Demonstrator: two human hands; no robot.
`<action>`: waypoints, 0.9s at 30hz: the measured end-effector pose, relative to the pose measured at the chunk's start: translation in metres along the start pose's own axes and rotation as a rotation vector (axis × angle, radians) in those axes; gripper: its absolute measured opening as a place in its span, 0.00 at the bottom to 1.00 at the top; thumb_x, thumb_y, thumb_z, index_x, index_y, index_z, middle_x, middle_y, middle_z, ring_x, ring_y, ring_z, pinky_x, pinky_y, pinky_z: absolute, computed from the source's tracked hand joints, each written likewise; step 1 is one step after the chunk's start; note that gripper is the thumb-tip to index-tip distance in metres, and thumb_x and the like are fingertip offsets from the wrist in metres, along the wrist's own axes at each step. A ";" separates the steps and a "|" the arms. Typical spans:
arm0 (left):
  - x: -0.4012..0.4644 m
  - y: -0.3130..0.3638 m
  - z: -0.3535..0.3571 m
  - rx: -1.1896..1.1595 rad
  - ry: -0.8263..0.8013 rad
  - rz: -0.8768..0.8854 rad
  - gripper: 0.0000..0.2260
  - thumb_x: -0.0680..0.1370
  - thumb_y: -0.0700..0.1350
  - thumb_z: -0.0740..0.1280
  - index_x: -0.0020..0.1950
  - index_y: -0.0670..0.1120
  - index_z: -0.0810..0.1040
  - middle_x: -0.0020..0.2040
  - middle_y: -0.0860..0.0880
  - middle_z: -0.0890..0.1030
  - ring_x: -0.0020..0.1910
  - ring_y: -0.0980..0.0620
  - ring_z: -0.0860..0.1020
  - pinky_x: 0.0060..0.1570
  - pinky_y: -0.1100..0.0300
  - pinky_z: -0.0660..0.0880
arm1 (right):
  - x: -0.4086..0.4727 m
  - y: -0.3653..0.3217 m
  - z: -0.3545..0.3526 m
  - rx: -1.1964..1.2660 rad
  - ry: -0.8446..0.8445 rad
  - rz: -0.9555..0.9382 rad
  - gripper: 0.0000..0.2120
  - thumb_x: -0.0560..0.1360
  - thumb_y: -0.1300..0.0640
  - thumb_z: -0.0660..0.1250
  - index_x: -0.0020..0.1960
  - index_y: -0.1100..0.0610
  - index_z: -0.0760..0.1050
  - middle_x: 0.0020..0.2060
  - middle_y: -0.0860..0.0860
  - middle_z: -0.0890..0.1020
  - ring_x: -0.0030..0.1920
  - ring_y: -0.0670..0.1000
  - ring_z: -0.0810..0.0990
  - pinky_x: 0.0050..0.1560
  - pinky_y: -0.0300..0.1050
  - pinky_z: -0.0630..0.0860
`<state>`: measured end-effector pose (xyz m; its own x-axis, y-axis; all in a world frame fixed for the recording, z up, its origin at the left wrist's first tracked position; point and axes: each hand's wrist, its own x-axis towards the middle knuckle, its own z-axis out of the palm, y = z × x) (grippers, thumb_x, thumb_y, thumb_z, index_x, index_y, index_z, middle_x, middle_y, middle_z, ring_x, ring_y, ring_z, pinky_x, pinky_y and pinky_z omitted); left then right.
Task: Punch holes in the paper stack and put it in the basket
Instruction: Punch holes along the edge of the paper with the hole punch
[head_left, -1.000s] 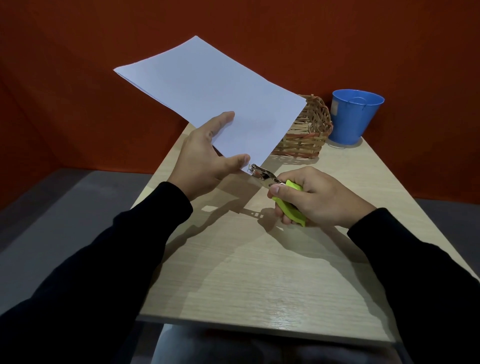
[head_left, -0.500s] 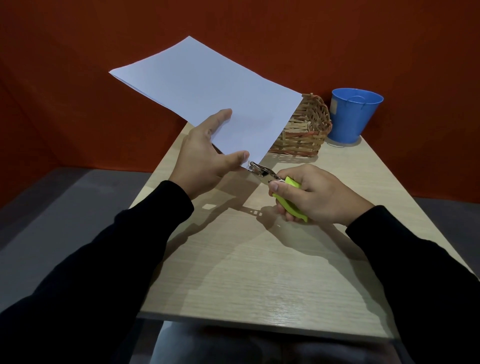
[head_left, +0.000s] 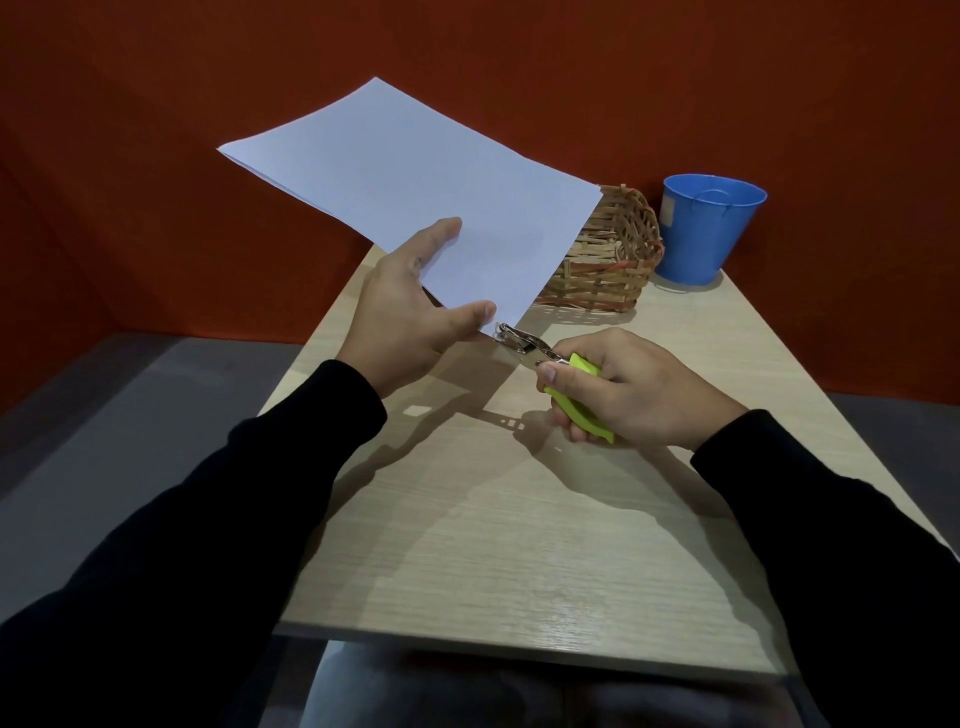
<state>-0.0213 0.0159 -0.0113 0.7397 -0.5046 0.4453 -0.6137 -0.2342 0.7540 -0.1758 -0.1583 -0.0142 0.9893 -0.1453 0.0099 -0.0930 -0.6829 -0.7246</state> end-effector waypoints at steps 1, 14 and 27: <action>0.000 0.000 0.000 0.001 0.001 0.000 0.37 0.73 0.48 0.79 0.79 0.48 0.68 0.77 0.51 0.71 0.70 0.65 0.64 0.68 0.66 0.62 | 0.000 0.000 0.000 -0.001 0.001 -0.001 0.18 0.85 0.48 0.63 0.47 0.62 0.78 0.37 0.58 0.87 0.35 0.60 0.87 0.37 0.59 0.84; -0.001 0.000 -0.001 -0.095 0.001 -0.019 0.39 0.70 0.50 0.80 0.78 0.48 0.69 0.77 0.52 0.71 0.74 0.62 0.67 0.69 0.46 0.75 | 0.001 0.001 0.000 0.010 0.000 -0.002 0.17 0.85 0.49 0.63 0.47 0.62 0.78 0.37 0.58 0.87 0.31 0.54 0.85 0.33 0.53 0.82; -0.003 0.005 -0.001 -0.063 0.000 -0.021 0.37 0.72 0.47 0.79 0.78 0.47 0.68 0.77 0.51 0.71 0.72 0.64 0.64 0.75 0.50 0.69 | -0.001 -0.002 0.000 -0.028 0.023 0.001 0.18 0.85 0.49 0.63 0.47 0.63 0.78 0.36 0.57 0.87 0.33 0.59 0.86 0.31 0.49 0.81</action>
<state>-0.0259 0.0173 -0.0084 0.7522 -0.5001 0.4290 -0.5795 -0.1923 0.7919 -0.1762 -0.1571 -0.0123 0.9864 -0.1623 0.0246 -0.0979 -0.7021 -0.7053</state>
